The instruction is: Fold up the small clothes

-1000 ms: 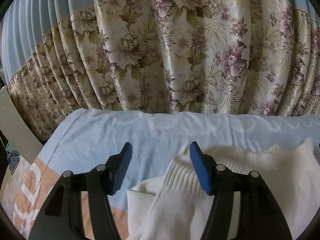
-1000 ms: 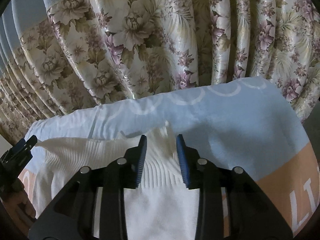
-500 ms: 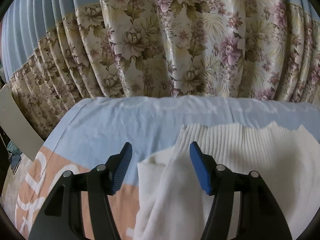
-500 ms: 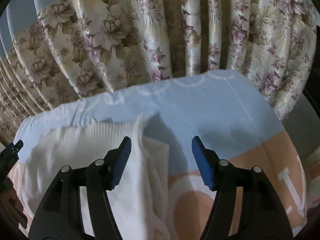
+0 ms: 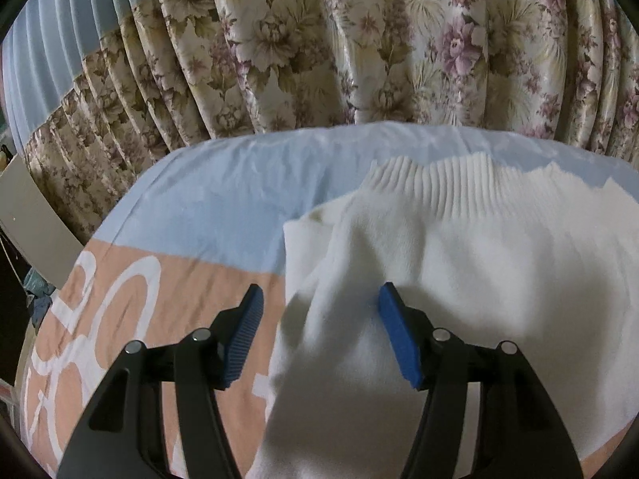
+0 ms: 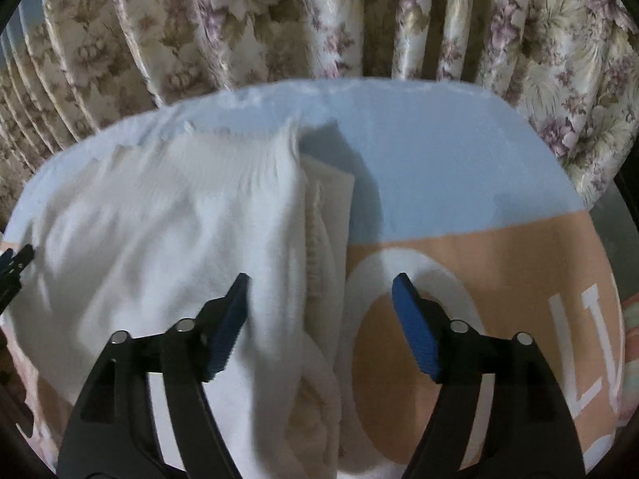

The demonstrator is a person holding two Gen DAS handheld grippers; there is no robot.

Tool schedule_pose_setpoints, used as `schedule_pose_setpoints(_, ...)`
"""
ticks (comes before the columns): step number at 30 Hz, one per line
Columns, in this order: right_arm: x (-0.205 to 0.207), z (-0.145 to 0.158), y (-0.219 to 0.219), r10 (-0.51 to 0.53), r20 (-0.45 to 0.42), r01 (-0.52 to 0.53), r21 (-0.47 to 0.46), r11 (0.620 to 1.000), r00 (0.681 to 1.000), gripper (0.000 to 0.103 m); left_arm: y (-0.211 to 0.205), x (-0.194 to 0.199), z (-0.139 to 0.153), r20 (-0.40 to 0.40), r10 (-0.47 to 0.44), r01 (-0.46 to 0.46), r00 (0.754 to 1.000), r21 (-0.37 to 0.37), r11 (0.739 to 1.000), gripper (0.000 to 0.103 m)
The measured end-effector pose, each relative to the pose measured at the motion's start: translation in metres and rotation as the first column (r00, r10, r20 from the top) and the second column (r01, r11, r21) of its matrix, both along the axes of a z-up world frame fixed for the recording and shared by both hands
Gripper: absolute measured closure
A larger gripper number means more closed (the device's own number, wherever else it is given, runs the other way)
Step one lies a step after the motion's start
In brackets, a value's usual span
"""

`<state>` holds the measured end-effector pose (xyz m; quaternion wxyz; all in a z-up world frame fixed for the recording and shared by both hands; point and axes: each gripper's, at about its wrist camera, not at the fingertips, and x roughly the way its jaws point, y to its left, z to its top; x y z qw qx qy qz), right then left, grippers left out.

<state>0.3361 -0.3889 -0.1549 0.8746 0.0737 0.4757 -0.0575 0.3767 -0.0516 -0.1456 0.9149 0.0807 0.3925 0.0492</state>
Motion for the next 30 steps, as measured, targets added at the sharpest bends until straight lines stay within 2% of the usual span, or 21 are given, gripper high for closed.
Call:
schedule_pose_setpoints(5, 0.002, -0.011, -0.004, -0.019, 0.001, 0.019, 0.067, 0.998, 1.0, 0.023, 0.002, 0.001, -0.01, 0.011, 0.006, -0.006, 1.0, 0.028, 1.0, 0.03)
schedule_pose_setpoints(6, 0.003, -0.011, -0.002, -0.012, 0.004, 0.012, 0.067, 0.998, 1.0, 0.025, 0.004, 0.002, -0.011, 0.011, 0.009, -0.009, 1.0, 0.024, 1.0, 0.03)
schedule_pose_setpoints(7, 0.003, -0.011, -0.001, -0.004, 0.007, 0.003, 0.076, 0.997, 1.0, 0.029, 0.005, 0.003, -0.011, 0.011, 0.013, -0.013, 1.0, 0.018, 1.0, 0.027)
schedule_pose_setpoints(9, 0.004, -0.01, -0.001, 0.024, 0.019, -0.026, 0.149, 0.988, 1.0, 0.057, 0.008, 0.004, -0.012, 0.013, 0.019, -0.019, 1.0, 0.015, 1.0, 0.024)
schedule_pose_setpoints(12, 0.004, -0.006, 0.003, 0.042, 0.023, -0.045, 0.165, 0.985, 0.999, 0.074, 0.009, 0.004, -0.011, 0.012, 0.015, -0.015, 1.0, 0.017, 1.0, 0.023)
schedule_pose_setpoints(14, 0.003, -0.001, 0.003, 0.037, 0.032, -0.042, 0.168, 0.985, 0.999, 0.08, 0.012, 0.005, -0.009, 0.011, 0.014, -0.014, 1.0, 0.014, 1.0, 0.023)
schedule_pose_setpoints(17, 0.001, 0.005, -0.002, 0.012, 0.047, -0.021, 0.192, 0.981, 0.999, 0.082, 0.016, 0.004, -0.005, 0.008, 0.018, -0.018, 1.0, 0.0, 1.0, 0.023)
schedule_pose_setpoints(23, -0.004, 0.029, 0.003, -0.014, 0.081, 0.0, 0.178, 0.984, 0.997, 0.084, 0.025, 0.0, 0.014, 0.038, 0.027, -0.027, 0.999, -0.011, 1.0, 0.023)
schedule_pose_setpoints(30, 0.002, 0.085, 0.048, 0.045, 0.162, -0.073, 0.169, 0.983, 0.986, 0.084, 0.039, 0.002, 0.031, 0.058, 0.033, -0.032, 0.998, -0.022, 0.999, 0.023)
